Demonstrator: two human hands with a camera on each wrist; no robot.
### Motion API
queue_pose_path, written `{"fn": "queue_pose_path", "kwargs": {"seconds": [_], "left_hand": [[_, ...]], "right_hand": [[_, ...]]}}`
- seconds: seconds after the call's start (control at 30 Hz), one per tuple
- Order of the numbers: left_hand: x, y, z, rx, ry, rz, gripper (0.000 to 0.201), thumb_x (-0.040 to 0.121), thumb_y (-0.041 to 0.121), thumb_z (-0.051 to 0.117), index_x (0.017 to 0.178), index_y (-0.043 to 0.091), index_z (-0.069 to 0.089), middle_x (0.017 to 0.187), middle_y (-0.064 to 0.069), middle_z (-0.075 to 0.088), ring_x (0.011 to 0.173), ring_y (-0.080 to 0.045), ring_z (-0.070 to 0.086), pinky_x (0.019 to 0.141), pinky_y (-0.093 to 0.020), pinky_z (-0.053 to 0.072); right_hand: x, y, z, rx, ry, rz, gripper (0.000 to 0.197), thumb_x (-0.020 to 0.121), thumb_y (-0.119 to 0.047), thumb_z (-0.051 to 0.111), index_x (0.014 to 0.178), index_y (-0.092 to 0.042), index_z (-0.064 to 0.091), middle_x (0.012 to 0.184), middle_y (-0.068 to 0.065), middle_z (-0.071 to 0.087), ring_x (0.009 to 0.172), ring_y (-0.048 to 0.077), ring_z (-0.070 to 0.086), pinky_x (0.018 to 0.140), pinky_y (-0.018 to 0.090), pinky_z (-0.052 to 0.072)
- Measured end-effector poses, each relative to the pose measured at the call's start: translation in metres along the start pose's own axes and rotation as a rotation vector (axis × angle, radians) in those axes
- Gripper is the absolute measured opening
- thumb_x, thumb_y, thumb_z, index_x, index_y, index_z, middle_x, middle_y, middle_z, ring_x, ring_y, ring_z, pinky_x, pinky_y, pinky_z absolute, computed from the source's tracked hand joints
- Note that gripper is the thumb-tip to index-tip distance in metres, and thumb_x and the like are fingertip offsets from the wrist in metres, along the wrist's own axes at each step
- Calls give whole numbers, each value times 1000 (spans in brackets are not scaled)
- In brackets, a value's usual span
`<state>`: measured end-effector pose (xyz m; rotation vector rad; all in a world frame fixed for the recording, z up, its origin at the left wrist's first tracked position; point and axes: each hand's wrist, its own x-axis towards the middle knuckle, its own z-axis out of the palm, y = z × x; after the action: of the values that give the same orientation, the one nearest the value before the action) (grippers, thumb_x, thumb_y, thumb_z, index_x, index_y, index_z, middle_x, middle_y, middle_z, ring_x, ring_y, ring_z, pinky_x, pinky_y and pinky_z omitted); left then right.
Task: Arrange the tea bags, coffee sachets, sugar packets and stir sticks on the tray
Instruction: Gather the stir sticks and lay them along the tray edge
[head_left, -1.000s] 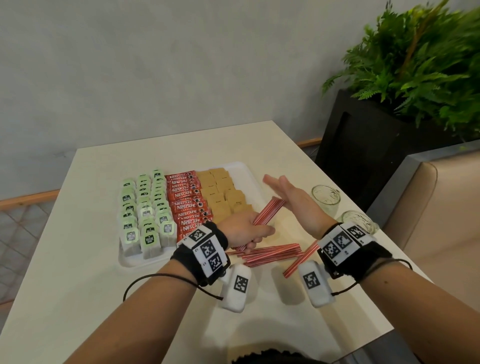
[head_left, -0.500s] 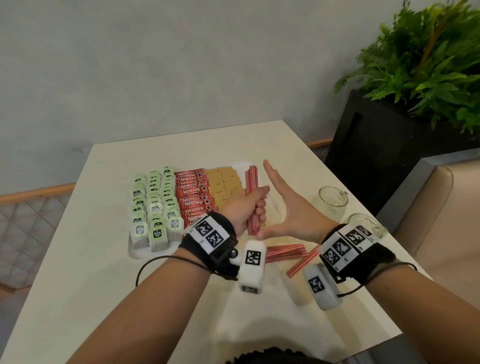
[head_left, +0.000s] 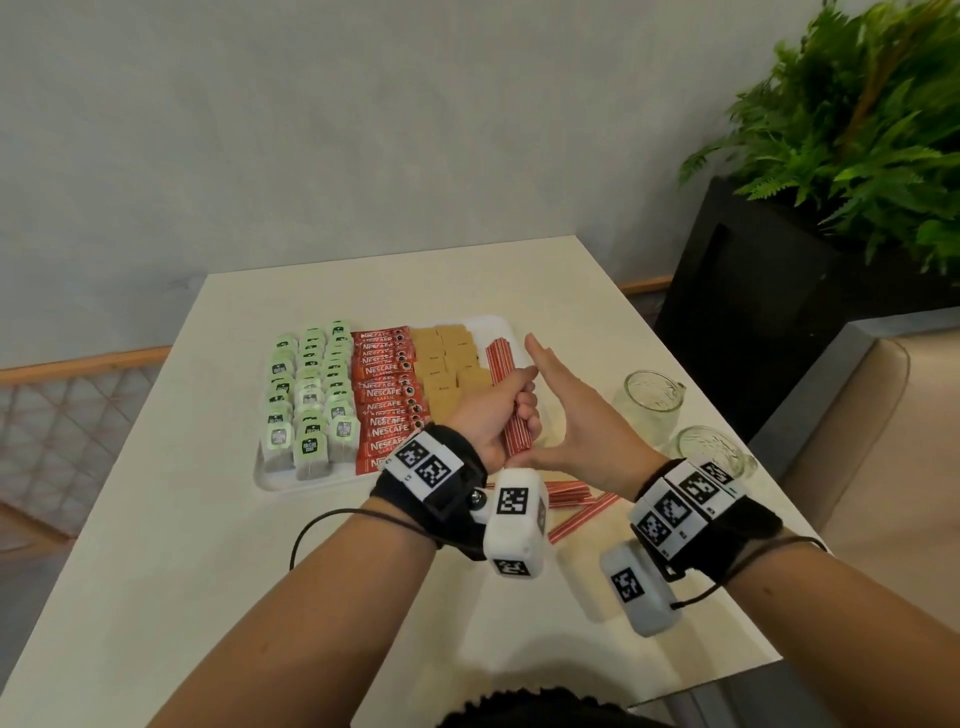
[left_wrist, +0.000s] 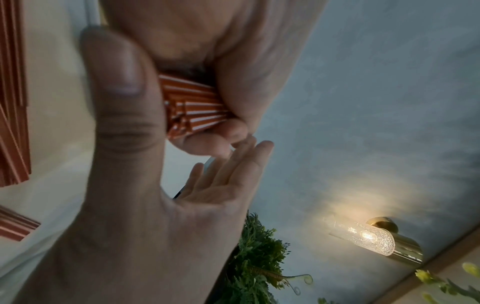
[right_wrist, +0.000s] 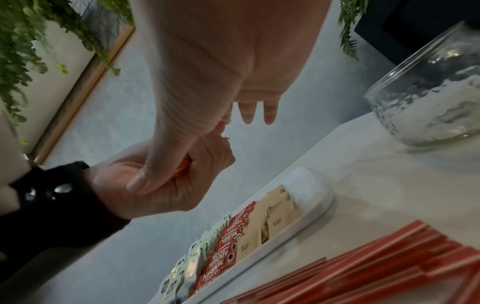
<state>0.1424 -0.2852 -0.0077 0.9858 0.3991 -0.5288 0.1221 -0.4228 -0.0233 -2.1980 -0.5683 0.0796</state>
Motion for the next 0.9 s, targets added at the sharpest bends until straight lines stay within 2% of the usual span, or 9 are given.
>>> {"fn": "queue_pose_path", "kwargs": {"seconds": [0.23, 0.3, 0.4, 0.5, 0.57, 0.67, 0.73, 0.8, 0.9], "left_hand": [[-9, -16, 7, 111, 5, 12, 27, 95, 25, 60, 72, 17, 48, 49, 7, 38, 35, -4, 32, 33, -15, 32], [-13, -21, 4, 237, -40, 12, 22, 95, 21, 58, 75, 16, 49, 48, 8, 35, 35, -4, 28, 32, -15, 27], [-20, -31, 4, 427, -119, -46, 27, 96, 24, 56, 73, 19, 44, 50, 9, 31, 36, -4, 24, 33, -15, 24], [-23, -38, 8, 451, -151, -80, 31, 97, 22, 54, 69, 20, 41, 48, 9, 31, 35, -4, 26, 33, -16, 26], [-24, -41, 9, 440, -167, -55, 31, 98, 20, 55, 69, 19, 43, 49, 8, 34, 36, -5, 29, 34, -16, 29], [-24, -44, 9, 442, -165, 29, 33, 99, 19, 54, 68, 19, 42, 49, 8, 34, 37, -5, 29, 35, -17, 29], [-23, -42, 9, 439, -156, 49, 32, 99, 15, 52, 69, 19, 41, 49, 8, 33, 37, -5, 29, 36, -18, 28], [-21, -38, 6, 483, -163, 39, 31, 98, 12, 50, 69, 19, 42, 49, 8, 31, 38, -6, 29, 36, -18, 29], [-10, -28, 0, 588, -188, 11, 25, 97, 8, 47, 74, 16, 43, 49, 7, 32, 39, -7, 30, 40, -20, 34]], "right_hand": [[-15, -2, -12, 135, -66, 79, 118, 67, -38, 86, 154, -40, 6, 160, -14, 16, 146, -3, 6, 120, 26, 13], [-14, -1, -19, 216, -19, 108, 98, 77, -38, 78, 154, -35, 17, 157, -16, 23, 142, -5, 19, 120, 28, 19], [-9, 5, -29, 362, 105, 111, 72, 85, -55, 56, 148, -26, 38, 150, -15, 39, 136, -7, 34, 119, 35, 28], [-8, 6, -39, 422, 9, 154, 64, 85, -62, 47, 136, -23, 55, 133, -10, 59, 125, -1, 51, 114, 33, 35], [-8, 5, -39, 462, -31, 170, 56, 89, -54, 48, 130, -19, 60, 122, -5, 67, 116, 5, 60, 108, 29, 43], [-6, 10, -35, 470, 94, 209, 37, 98, -41, 48, 126, -20, 60, 110, -4, 69, 103, 6, 65, 97, 26, 49], [-3, 15, -31, 381, 103, 253, 26, 97, -44, 51, 105, -25, 68, 93, -11, 69, 82, -1, 63, 85, 25, 48], [0, 19, -26, 339, 3, 289, 35, 93, -49, 54, 84, -20, 72, 74, -17, 65, 68, -4, 55, 76, 21, 40], [12, 19, -18, 344, -69, 279, 58, 86, -53, 63, 81, 4, 67, 68, -1, 56, 66, 8, 48, 71, 27, 38]]}}
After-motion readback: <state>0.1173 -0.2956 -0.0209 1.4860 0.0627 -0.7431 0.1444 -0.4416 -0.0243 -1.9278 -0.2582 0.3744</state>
